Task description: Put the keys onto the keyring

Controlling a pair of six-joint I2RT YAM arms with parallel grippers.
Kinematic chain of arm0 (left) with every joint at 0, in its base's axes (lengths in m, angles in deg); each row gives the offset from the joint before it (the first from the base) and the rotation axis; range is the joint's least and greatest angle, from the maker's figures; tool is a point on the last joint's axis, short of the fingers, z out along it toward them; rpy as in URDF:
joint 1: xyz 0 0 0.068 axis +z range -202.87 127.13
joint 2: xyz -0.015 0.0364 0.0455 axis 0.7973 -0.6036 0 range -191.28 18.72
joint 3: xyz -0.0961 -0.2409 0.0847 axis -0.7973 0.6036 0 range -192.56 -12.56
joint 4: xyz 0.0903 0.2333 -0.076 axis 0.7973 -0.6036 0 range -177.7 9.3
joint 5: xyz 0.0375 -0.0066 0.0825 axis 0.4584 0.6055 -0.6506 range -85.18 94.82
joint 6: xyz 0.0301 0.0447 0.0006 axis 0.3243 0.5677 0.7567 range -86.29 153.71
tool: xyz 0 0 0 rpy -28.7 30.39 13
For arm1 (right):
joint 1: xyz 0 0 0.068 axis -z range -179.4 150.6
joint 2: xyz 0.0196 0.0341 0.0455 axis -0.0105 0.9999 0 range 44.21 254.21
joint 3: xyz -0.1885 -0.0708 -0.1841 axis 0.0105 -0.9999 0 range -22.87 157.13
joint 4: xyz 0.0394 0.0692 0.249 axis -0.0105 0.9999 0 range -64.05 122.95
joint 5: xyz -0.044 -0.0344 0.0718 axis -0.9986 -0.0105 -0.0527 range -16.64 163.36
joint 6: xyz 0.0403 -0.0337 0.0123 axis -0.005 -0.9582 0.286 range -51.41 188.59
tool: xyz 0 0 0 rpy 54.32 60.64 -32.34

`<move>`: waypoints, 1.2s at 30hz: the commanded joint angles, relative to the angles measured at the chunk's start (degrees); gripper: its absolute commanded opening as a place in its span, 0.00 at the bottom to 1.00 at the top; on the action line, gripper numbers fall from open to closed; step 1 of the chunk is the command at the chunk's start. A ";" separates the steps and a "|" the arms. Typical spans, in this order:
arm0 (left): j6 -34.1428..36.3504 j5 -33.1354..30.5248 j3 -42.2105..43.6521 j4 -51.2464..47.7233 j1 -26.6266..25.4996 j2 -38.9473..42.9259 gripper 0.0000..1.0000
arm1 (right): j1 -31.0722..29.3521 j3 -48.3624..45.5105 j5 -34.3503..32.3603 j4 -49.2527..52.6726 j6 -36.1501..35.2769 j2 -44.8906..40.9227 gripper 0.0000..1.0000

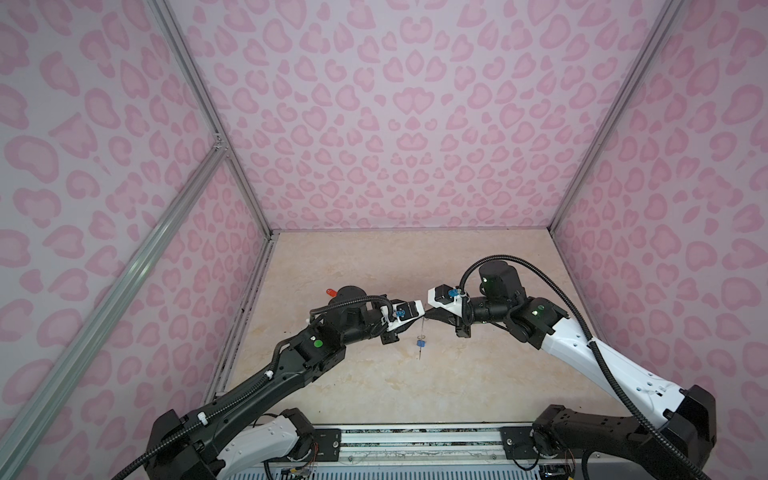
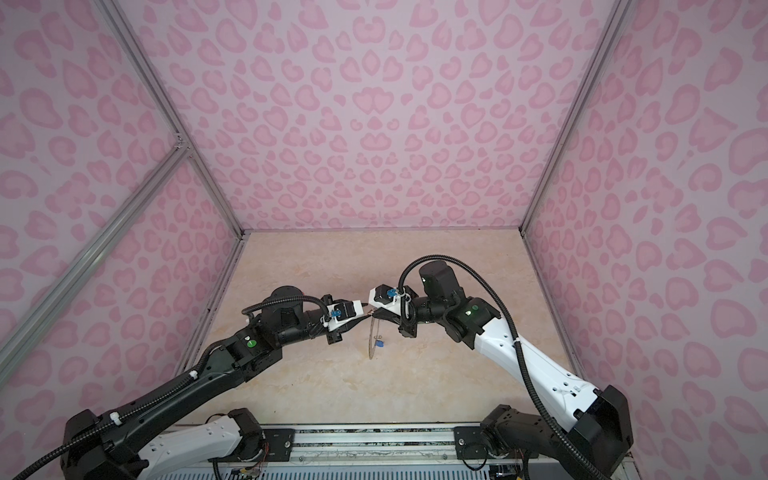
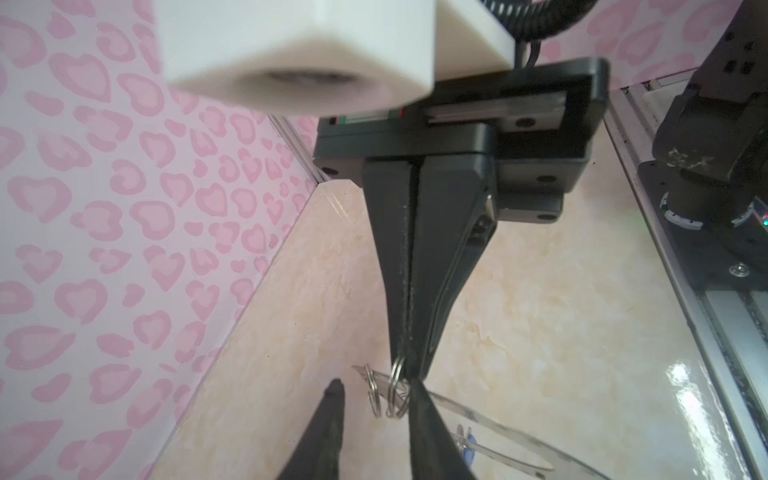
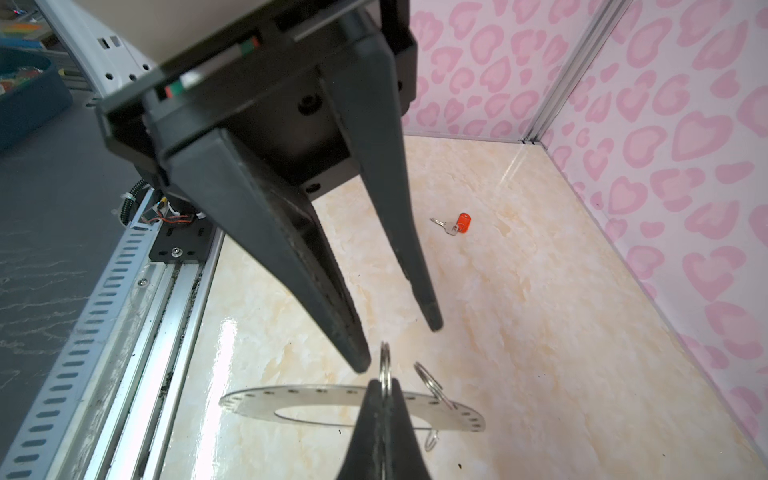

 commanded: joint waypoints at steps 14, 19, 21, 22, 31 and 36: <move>3.40 -2.74 -2.46 -4.09 -2.62 -1.98 0.18 | -1.26 1.35 -1.19 2.52 -1.83 0.35 0.00; 3.35 -2.31 -2.58 -3.79 -2.62 -2.32 0.10 | -1.41 1.16 -0.38 2.07 -2.42 0.11 0.00; 3.18 -1.95 -2.59 -3.49 -2.62 -2.55 0.07 | -1.46 1.05 -0.46 2.03 -2.76 -0.02 0.00; 3.10 -1.78 -2.63 -3.48 -2.63 -2.66 0.06 | -1.53 1.01 -0.55 2.03 -2.88 -0.08 0.00; 1.86 -2.25 -2.06 -2.69 -2.61 -2.77 0.11 | -1.52 0.46 -0.59 2.18 -5.12 -0.68 0.00; 0.97 -1.19 -2.12 -2.69 -2.62 -2.93 0.13 | -1.52 -0.27 -0.16 1.82 -6.05 -0.94 0.00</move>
